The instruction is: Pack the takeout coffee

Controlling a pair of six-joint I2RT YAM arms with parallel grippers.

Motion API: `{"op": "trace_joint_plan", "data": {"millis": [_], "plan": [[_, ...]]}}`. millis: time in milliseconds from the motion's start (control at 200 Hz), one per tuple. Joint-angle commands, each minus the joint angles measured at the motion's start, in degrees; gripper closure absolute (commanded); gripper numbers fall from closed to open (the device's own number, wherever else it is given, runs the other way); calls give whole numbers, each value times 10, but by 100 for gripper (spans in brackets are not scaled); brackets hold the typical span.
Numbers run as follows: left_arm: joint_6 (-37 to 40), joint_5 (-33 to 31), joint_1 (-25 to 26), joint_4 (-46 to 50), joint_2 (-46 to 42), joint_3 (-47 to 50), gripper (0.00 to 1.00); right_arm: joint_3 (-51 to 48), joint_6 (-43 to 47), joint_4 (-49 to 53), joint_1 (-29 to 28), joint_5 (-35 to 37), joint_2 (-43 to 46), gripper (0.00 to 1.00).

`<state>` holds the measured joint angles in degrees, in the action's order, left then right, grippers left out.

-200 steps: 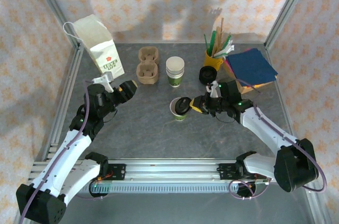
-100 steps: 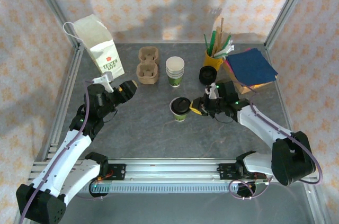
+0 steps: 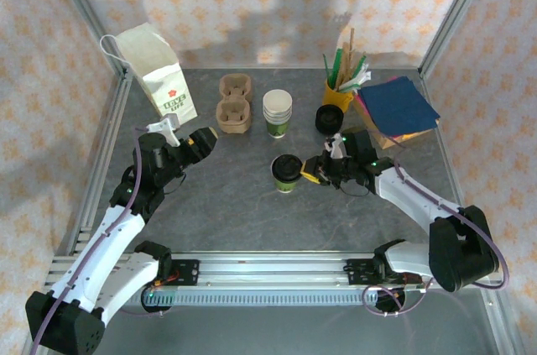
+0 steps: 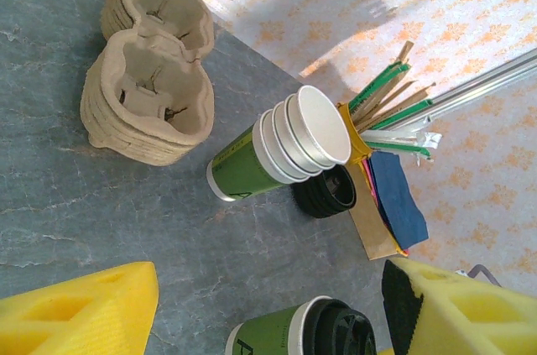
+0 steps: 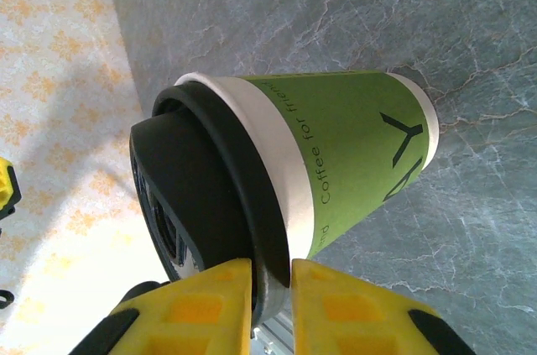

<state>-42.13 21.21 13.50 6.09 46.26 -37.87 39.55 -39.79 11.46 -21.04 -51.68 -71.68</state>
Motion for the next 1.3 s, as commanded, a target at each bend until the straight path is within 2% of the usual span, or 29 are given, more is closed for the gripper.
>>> {"op": "trace_joint_plan", "data": {"millis": [0, 345, 395, 470, 511, 686, 866, 1091, 1291], "plan": [[0, 7, -1, -10, 1, 1, 27, -3, 11, -15, 3, 1, -2, 79], [-1, 13, 0, -7, 1, 2, 27, 16, 38, 14, 3, 11, -1, 71], [-1, 16, 0, -10, 1, 2, 26, 22, 50, 24, 3, 16, 2, 66], [2, 30, 0, -16, 4, 3, 26, 29, 66, 35, 3, 19, 11, 51], [4, 40, 0, -19, 7, 3, 25, 32, 74, 40, 3, 20, 18, 48], [8, 71, 10, -37, 19, 3, 23, 48, 95, 59, 4, 40, 36, 47], [22, 73, 50, -61, 34, 3, 17, 49, 103, 44, 4, 47, 37, 48], [55, 82, 113, -52, 127, -36, 13, 29, 96, 8, 4, 39, 64, 48], [73, 111, 143, -64, 186, -62, 12, 5, 84, -19, 3, 64, 83, 48]]}}
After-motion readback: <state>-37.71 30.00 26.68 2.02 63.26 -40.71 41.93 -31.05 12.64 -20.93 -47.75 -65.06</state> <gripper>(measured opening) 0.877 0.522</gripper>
